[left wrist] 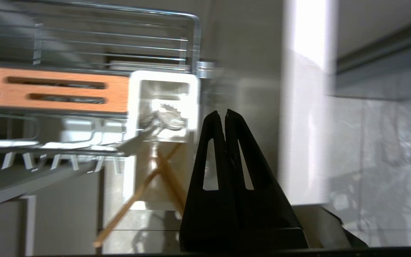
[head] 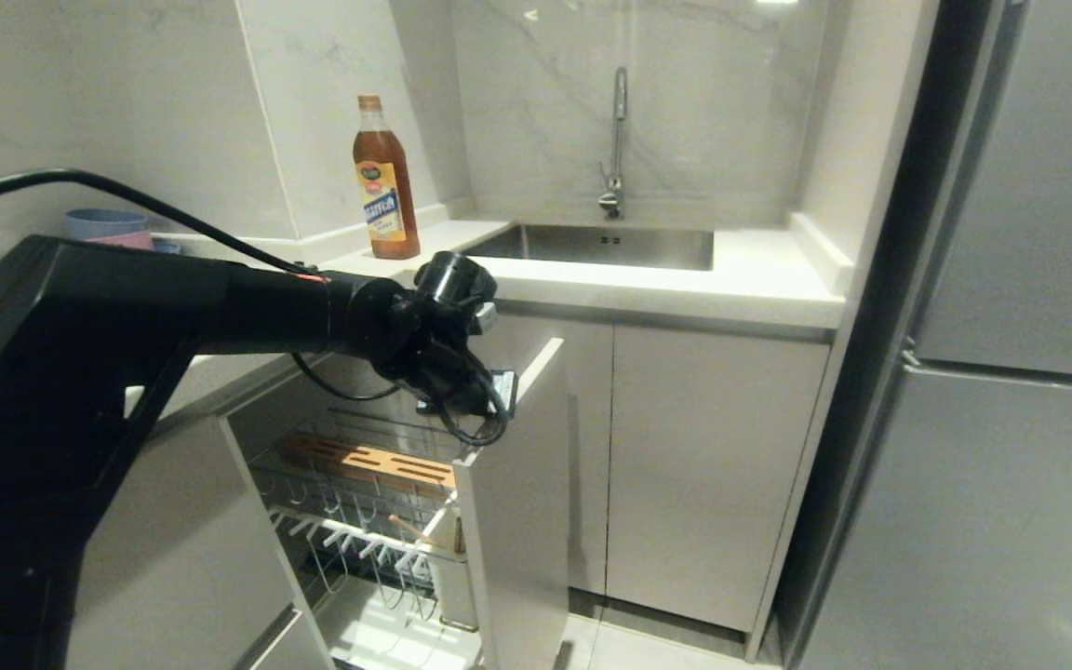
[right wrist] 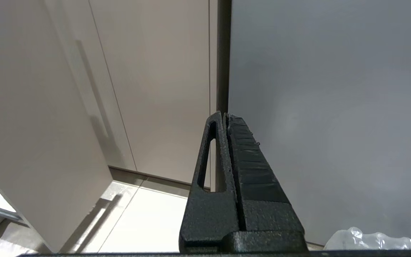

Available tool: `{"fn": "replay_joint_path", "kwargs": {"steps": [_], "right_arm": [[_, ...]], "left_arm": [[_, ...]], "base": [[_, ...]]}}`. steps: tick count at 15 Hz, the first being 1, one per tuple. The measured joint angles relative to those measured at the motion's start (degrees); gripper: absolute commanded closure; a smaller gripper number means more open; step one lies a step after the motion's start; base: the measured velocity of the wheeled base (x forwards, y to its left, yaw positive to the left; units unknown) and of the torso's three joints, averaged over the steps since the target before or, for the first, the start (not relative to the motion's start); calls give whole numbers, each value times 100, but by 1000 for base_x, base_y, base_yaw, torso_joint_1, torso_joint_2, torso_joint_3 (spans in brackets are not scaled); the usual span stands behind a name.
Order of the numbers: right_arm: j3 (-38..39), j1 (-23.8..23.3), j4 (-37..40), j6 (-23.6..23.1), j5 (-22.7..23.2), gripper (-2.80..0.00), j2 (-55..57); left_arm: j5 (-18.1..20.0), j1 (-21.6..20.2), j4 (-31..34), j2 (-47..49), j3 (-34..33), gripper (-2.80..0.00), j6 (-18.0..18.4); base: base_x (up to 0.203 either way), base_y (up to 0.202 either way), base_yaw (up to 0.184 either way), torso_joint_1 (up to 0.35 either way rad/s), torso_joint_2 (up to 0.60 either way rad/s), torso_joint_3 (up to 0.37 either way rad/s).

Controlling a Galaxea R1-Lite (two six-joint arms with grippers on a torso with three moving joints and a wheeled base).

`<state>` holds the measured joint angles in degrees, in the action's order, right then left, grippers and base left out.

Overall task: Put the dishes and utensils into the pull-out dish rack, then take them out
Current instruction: Open the cupboard

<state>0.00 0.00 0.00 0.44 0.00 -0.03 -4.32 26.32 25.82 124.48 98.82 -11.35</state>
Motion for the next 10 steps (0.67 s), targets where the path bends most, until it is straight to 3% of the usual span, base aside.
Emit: {"fn": "replay_joint_path", "kwargs": {"steps": [10], "right_arm": [[0,0,0,0,-1,0,-1]], "left_arm": [[-15,772,-20,0,33,0,-163]], "base": [[0,0,0,0,0,0]]}}
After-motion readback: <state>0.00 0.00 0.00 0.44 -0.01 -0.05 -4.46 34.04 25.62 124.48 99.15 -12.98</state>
